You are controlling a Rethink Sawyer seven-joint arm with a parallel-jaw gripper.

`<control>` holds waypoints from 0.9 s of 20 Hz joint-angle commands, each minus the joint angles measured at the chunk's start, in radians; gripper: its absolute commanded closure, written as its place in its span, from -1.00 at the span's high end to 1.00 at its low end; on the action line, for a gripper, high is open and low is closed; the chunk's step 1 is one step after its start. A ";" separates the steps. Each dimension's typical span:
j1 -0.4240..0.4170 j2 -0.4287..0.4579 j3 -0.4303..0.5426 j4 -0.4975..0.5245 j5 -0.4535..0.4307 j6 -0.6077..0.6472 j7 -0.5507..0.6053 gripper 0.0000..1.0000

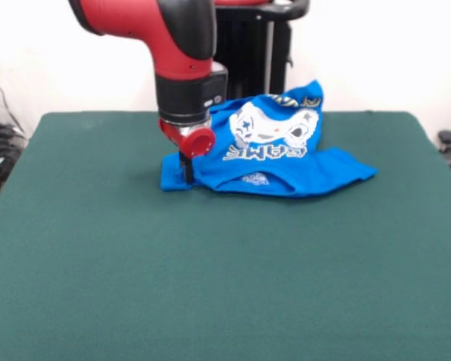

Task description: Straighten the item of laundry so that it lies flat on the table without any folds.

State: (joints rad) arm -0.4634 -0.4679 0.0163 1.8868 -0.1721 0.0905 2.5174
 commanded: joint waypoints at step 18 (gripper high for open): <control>-0.058 -0.051 0.296 -0.118 -0.039 0.024 -0.027 -1.00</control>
State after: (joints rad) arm -0.5416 -0.4789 0.1340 1.8677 -0.1993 0.0901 2.5174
